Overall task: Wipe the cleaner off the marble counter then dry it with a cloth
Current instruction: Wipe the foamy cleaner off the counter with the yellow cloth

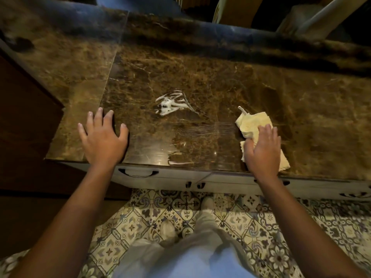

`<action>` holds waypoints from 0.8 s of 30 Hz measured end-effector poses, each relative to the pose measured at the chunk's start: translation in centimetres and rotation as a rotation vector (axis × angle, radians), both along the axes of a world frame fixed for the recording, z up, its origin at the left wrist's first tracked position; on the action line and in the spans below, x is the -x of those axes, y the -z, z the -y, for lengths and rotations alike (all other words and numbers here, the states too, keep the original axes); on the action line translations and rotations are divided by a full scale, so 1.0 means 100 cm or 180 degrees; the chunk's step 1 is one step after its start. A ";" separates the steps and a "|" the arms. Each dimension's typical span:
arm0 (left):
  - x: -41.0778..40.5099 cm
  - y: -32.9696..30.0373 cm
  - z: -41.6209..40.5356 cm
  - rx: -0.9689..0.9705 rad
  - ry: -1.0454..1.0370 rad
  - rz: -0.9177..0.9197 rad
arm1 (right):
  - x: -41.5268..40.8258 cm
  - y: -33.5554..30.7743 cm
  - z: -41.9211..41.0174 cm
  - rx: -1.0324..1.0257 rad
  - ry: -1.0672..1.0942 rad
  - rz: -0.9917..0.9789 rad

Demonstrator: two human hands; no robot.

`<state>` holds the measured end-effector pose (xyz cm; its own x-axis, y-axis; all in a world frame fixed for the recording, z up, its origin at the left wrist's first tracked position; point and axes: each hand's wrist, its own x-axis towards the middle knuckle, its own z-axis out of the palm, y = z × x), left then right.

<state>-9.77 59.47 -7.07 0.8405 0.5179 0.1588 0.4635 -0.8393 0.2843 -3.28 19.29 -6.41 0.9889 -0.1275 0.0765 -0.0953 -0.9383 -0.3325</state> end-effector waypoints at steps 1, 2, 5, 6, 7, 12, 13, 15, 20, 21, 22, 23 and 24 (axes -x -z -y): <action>0.000 0.000 0.000 -0.0003 -0.0010 0.0009 | -0.004 0.001 -0.012 0.0003 0.0035 -0.0002; 0.000 0.000 0.000 -0.0007 -0.0015 0.0015 | -0.007 0.002 -0.026 0.0005 0.0031 -0.0010; 0.000 0.001 -0.001 -0.0019 -0.0001 0.0019 | -0.017 0.004 -0.074 0.0027 -0.0215 -0.0024; 0.000 0.001 -0.001 -0.0021 0.0001 0.0023 | -0.020 0.005 -0.091 0.0032 -0.0345 -0.0028; -0.001 0.002 -0.001 -0.0028 0.0001 0.0027 | -0.023 0.005 -0.108 0.0042 -0.0499 -0.0037; 0.000 0.003 -0.004 0.0013 0.0011 0.0039 | -0.048 0.002 -0.172 -0.0136 -0.1448 0.0073; 0.000 0.003 -0.004 0.0019 0.0026 0.0037 | -0.060 0.001 -0.171 -0.0192 -0.1519 0.0102; 0.001 0.003 -0.004 0.0027 0.0036 0.0030 | -0.087 -0.001 -0.157 -0.0258 -0.1436 0.0161; -0.001 -0.001 0.001 0.0022 -0.0054 0.0040 | -0.153 -0.006 -0.144 -0.0363 -0.0959 0.0164; -0.001 -0.002 0.001 0.0011 -0.0056 0.0032 | -0.162 -0.008 -0.153 -0.0391 -0.0999 0.0129; -0.001 -0.003 0.000 0.0004 -0.0051 0.0018 | -0.168 -0.010 -0.163 -0.0438 -0.1101 0.0098; -0.001 -0.003 0.000 -0.0001 -0.0043 -0.0001 | -0.172 -0.013 -0.173 -0.0510 -0.1269 0.0083; -0.001 -0.003 0.000 -0.0009 -0.0035 -0.0028 | -0.174 -0.016 -0.183 -0.0604 -0.1500 0.0065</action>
